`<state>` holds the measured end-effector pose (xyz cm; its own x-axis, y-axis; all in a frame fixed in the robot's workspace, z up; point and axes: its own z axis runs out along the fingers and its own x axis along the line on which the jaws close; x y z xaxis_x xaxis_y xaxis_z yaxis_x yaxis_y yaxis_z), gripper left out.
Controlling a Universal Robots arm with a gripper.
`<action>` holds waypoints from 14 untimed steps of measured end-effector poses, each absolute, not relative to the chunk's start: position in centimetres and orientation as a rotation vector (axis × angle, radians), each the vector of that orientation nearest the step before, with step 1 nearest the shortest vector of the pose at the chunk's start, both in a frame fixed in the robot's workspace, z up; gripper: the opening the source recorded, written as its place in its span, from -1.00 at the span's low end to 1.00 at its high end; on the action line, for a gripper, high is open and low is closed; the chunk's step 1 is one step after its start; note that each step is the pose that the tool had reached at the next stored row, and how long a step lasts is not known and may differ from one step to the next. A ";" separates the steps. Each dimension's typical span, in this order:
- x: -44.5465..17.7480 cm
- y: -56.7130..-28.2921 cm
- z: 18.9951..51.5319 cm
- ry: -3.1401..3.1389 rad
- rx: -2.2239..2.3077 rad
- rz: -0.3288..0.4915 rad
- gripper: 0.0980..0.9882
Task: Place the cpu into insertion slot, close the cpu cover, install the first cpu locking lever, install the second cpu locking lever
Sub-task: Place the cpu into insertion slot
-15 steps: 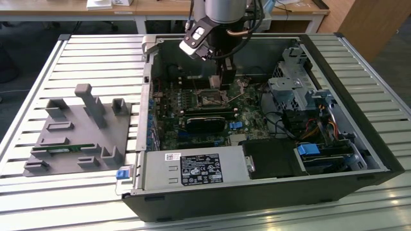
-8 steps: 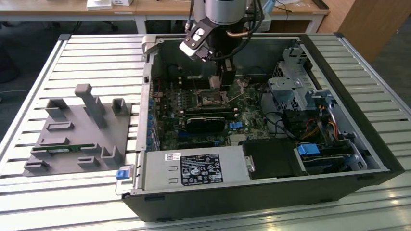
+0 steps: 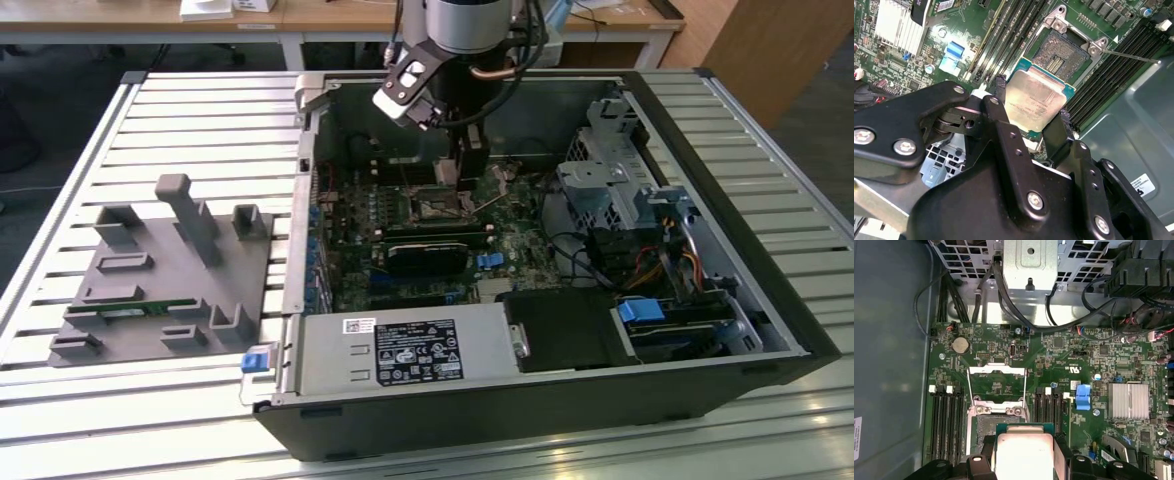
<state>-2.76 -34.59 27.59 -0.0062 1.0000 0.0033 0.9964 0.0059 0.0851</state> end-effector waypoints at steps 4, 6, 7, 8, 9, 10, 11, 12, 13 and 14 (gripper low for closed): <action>-2.8 -34.6 27.3 2.186 2.173 0.097 0.00; -2.8 -34.6 27.2 2.186 2.173 0.097 0.00; -2.8 -34.6 27.2 2.186 2.173 0.097 0.00; -2.8 -34.6 27.1 2.186 2.173 0.097 0.00; -2.8 -34.6 27.1 2.186 2.173 0.097 0.00; -2.8 -34.6 27.0 2.186 2.173 0.097 0.00; -2.8 -34.6 27.0 2.186 2.173 0.097 0.00; -2.8 -34.6 27.0 2.186 2.173 0.096 0.00; -2.8 -34.6 26.9 2.186 2.173 0.096 0.00; -2.8 -34.6 26.9 2.186 2.173 0.096 0.00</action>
